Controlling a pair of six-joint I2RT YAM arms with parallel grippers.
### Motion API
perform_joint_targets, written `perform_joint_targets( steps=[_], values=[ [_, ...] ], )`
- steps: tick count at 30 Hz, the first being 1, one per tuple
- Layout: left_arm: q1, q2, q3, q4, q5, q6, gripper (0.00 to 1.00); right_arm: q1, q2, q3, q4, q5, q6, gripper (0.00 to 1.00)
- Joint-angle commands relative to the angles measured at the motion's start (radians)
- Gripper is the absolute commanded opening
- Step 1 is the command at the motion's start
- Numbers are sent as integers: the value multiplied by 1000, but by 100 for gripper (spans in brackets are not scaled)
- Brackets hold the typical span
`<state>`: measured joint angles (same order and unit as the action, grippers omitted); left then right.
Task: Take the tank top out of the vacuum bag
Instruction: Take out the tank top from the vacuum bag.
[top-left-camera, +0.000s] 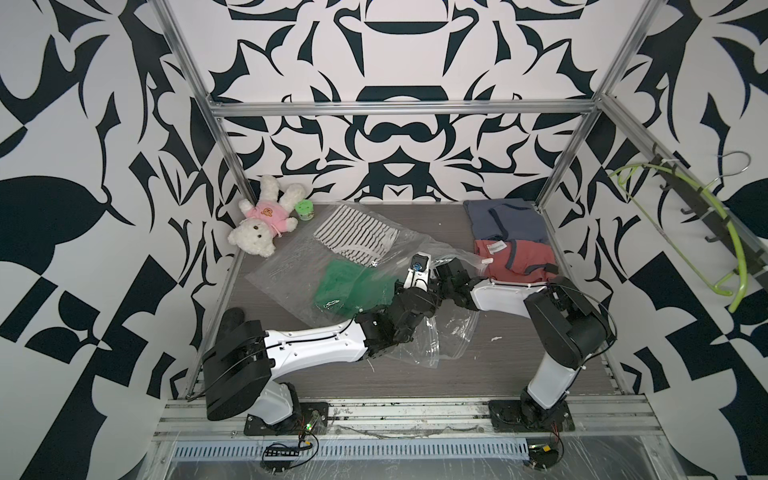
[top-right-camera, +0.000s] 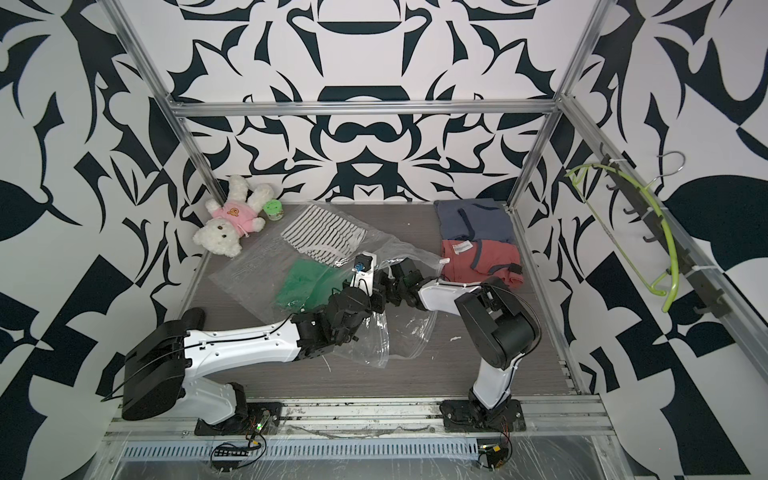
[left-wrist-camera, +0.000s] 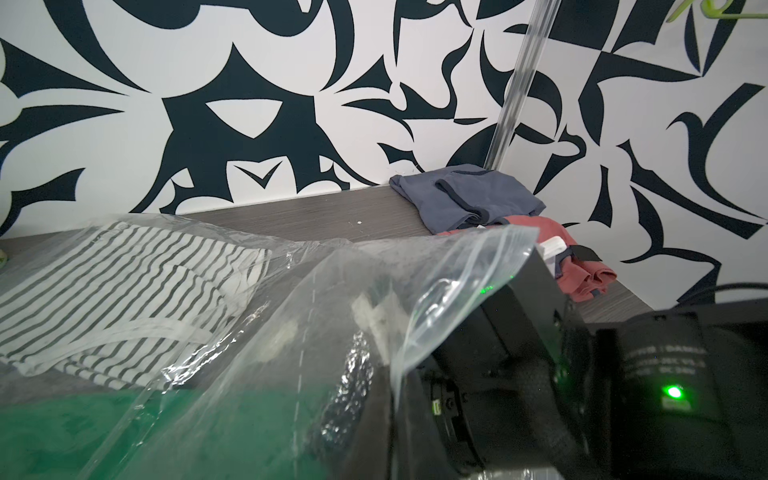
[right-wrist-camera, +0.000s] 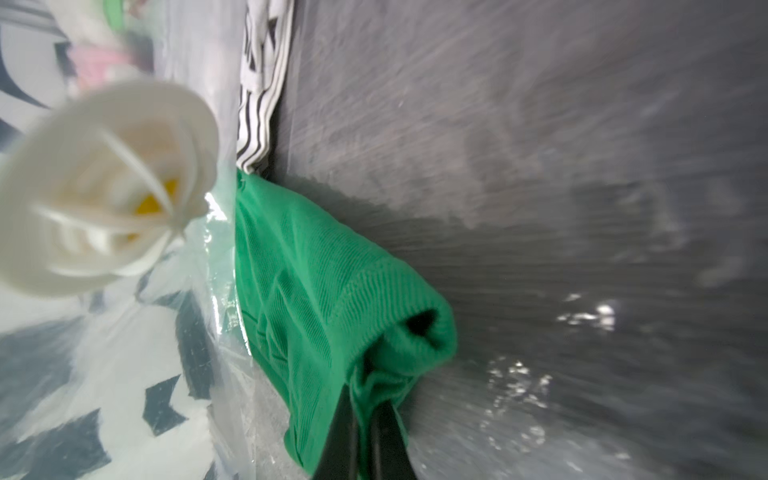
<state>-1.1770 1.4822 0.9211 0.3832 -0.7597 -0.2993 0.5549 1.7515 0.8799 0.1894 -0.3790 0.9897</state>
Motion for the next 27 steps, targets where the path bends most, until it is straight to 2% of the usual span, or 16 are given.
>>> perform_joint_targets(
  steps=[1,7,14,22,27],
  values=[
    [7,15,2,0,-22,-11,0,4,-39,8,-17,4,-49,0],
    [7,15,-4,-19,-41,-20,0,-2,-176,-49,-161,141,-124,0],
    [21,42,12,-21,-24,-15,0,-25,-199,-49,-242,138,-128,0],
    [23,58,22,-50,-70,-47,0,-27,-259,-51,-286,193,-112,0],
    [25,56,31,-44,-69,-25,0,-32,-282,-51,-332,190,-123,0]
  ],
)
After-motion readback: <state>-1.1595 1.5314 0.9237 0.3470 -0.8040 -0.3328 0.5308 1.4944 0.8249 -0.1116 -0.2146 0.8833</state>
